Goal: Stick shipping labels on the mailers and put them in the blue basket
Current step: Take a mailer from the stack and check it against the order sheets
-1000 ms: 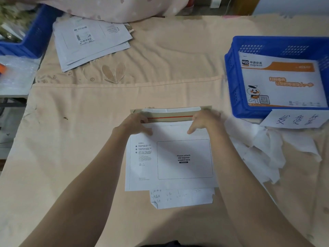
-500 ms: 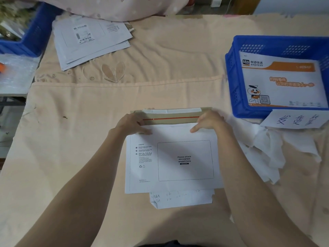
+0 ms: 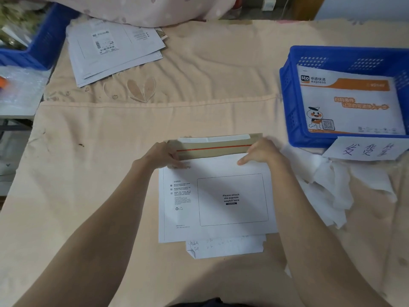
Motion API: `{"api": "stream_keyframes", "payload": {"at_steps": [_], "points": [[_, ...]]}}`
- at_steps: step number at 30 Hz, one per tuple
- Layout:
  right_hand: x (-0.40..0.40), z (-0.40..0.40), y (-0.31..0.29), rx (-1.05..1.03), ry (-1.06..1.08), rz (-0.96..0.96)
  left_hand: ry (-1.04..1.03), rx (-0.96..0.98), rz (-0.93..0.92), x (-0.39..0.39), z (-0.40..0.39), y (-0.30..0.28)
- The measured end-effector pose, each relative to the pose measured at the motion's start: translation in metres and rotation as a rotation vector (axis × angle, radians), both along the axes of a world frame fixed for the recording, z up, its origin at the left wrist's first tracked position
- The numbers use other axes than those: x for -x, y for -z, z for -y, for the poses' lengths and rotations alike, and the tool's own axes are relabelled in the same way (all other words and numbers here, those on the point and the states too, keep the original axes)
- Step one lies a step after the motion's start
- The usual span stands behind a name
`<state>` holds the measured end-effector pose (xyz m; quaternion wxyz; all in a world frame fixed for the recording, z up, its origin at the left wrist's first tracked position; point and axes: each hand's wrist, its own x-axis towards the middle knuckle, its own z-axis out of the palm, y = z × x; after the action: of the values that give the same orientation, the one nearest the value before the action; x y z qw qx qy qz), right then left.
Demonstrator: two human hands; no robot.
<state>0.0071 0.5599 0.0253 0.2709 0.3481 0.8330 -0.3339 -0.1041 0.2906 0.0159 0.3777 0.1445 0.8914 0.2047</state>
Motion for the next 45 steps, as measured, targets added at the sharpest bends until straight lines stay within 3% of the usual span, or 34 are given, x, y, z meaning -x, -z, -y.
{"api": "stream_keyframes", "payload": {"at_steps": [7, 13, 19, 27, 36, 41, 45], "points": [[0.003, 0.001, 0.001, -0.034, -0.082, 0.058, 0.011, -0.002, -0.018, -0.001, -0.001, 0.002], [0.012, 0.017, -0.008, -0.183, -0.283, 0.109, 0.081, -0.026, -0.054, -0.007, -0.004, -0.001], [0.021, 0.050, -0.009, -0.029, -0.364, 0.011, 0.117, 0.042, 0.014, -0.011, -0.012, -0.001], [0.027, 0.066, 0.000, 0.129, -0.281, -0.013, 0.130, 0.076, 0.012, -0.007, -0.009, 0.007], [0.030, 0.064, 0.005, 0.055, -0.322, 0.047, 0.160, 0.089, 0.014, -0.007, -0.008, 0.011], [0.025, 0.058, 0.000, -0.095, -0.341, 0.004, 0.141, 0.050, -0.018, -0.005, -0.003, 0.010], [0.020, 0.042, 0.001, -0.073, -0.302, -0.004, 0.172, 0.034, -0.002, -0.004, -0.001, 0.013]]}}
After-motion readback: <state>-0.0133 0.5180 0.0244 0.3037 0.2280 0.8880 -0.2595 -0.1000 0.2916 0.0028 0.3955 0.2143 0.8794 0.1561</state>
